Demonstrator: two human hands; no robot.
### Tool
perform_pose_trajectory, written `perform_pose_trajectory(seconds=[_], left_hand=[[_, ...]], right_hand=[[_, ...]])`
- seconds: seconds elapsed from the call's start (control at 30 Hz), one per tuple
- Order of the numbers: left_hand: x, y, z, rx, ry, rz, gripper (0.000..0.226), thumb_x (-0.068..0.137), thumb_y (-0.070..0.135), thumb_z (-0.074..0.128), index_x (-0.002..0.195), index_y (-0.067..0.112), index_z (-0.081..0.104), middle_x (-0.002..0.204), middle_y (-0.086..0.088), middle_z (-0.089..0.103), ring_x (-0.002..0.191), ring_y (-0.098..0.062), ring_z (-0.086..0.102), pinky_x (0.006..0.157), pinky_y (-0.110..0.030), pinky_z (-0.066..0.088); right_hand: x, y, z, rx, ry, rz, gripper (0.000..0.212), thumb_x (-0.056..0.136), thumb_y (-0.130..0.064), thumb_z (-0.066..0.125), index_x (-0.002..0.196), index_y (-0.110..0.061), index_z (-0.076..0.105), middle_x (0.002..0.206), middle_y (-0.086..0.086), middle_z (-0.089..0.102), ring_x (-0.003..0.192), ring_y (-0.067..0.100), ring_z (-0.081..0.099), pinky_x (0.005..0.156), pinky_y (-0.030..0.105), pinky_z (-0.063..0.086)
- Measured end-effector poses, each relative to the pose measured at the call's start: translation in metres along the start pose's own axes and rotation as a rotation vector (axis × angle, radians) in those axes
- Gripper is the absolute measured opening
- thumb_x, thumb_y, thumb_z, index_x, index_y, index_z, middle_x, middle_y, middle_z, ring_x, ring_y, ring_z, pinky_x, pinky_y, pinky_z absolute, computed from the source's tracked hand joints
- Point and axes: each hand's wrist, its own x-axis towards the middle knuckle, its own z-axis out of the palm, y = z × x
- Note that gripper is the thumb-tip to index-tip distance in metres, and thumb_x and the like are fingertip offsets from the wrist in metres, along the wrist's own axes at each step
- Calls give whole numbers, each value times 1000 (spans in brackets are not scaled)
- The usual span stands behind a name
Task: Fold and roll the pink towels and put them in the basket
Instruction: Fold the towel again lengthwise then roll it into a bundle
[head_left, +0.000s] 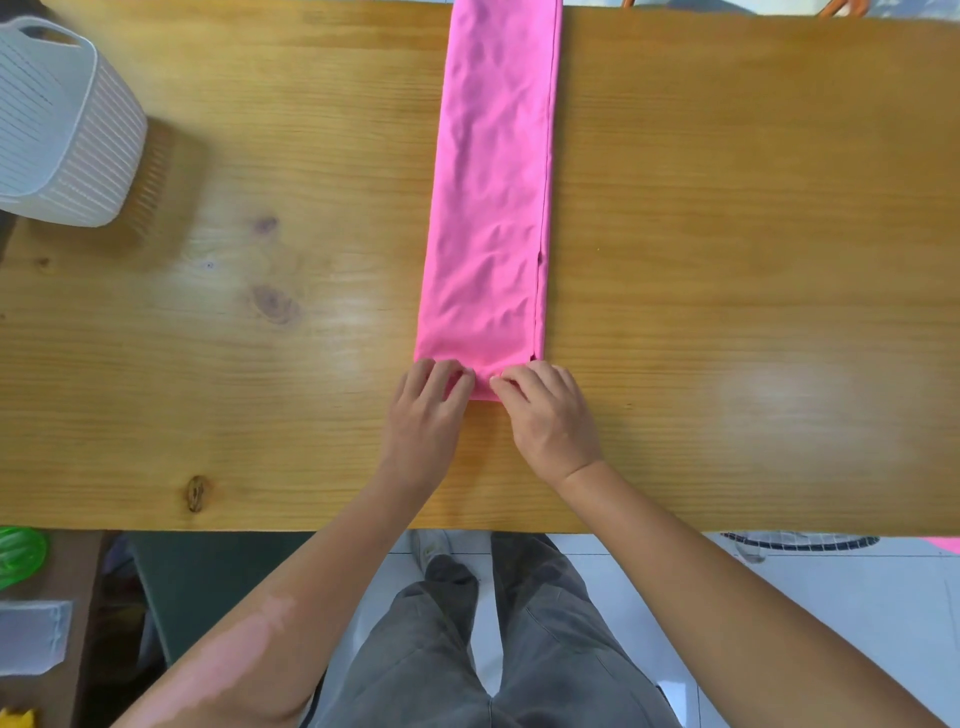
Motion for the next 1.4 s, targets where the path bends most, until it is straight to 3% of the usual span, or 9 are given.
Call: perform_pose_trajectory(seconds=[0.13, 0.23, 0.53, 0.73, 0.97, 1.13, 1.27, 1.33, 1.4], left_hand=[[-17, 0, 5, 70, -97, 6, 39, 103, 2, 40, 139, -1, 55, 137, -17, 59, 128, -37, 53, 111, -48, 41], [-14, -3, 6, 119, -151, -4, 46, 102, 1, 35, 146, 0, 48, 145, -18, 54, 137, -38, 48, 116, -49, 36], [25, -26, 7, -19, -179, 31, 43, 90, -2, 58, 134, 2, 60, 123, -17, 58, 112, -33, 55, 99, -45, 49], [43, -29, 0, -87, -194, -9, 26, 94, 5, 65, 119, 2, 65, 108, -10, 65, 105, -33, 57, 89, -45, 51], [54, -16, 11, -72, -131, -182, 32, 88, -11, 59, 114, 7, 67, 112, -14, 57, 104, -35, 51, 91, -43, 48], [53, -14, 17, -21, -63, -208, 43, 89, -9, 63, 128, 9, 64, 119, -18, 55, 113, -38, 47, 86, -46, 53], [40, -16, 18, 152, -170, -131, 54, 99, 14, 50, 152, 20, 44, 151, -22, 42, 146, -45, 28, 121, -56, 23], [34, -14, 19, 191, -202, -89, 67, 96, 22, 46, 160, 23, 26, 167, -13, 19, 155, -35, 11, 125, -55, 3], [30, -14, 23, 197, -220, 2, 78, 92, 19, 51, 162, 20, 18, 170, -6, 10, 157, -28, 7, 125, -54, 1]], right_hand=[[-13, 0, 0, -79, -100, -51, 39, 98, -6, 45, 133, -4, 61, 131, 9, 63, 124, 29, 56, 111, 42, 40], [-12, 2, 0, -134, -157, -51, 45, 99, -6, 37, 139, -5, 56, 139, 10, 59, 131, 29, 53, 114, 44, 38], [13, 16, 4, 12, -174, 60, 43, 88, 2, 51, 129, -3, 63, 128, 14, 66, 117, 32, 62, 106, 44, 47], [27, 24, 1, 198, -253, 251, 51, 83, 8, 60, 131, -11, 60, 114, 8, 59, 93, 30, 61, 85, 41, 50], [57, 35, 3, 307, -309, 356, 44, 93, 0, 56, 135, -14, 59, 112, 2, 59, 105, 22, 52, 89, 41, 49], [68, 42, 6, 474, -299, 499, 22, 96, -8, 56, 117, -14, 60, 117, 4, 53, 110, 25, 56, 94, 44, 48], [70, 41, 5, 467, -245, 591, 19, 94, -12, 63, 112, -15, 56, 116, 6, 49, 111, 27, 45, 98, 41, 41], [75, 41, 4, 510, -229, 668, 18, 94, -13, 63, 108, -17, 54, 116, 5, 48, 111, 25, 44, 96, 35, 39], [80, 39, 5, 526, -212, 724, 17, 94, -14, 63, 105, -18, 51, 114, 3, 49, 110, 24, 45, 91, 32, 38]])
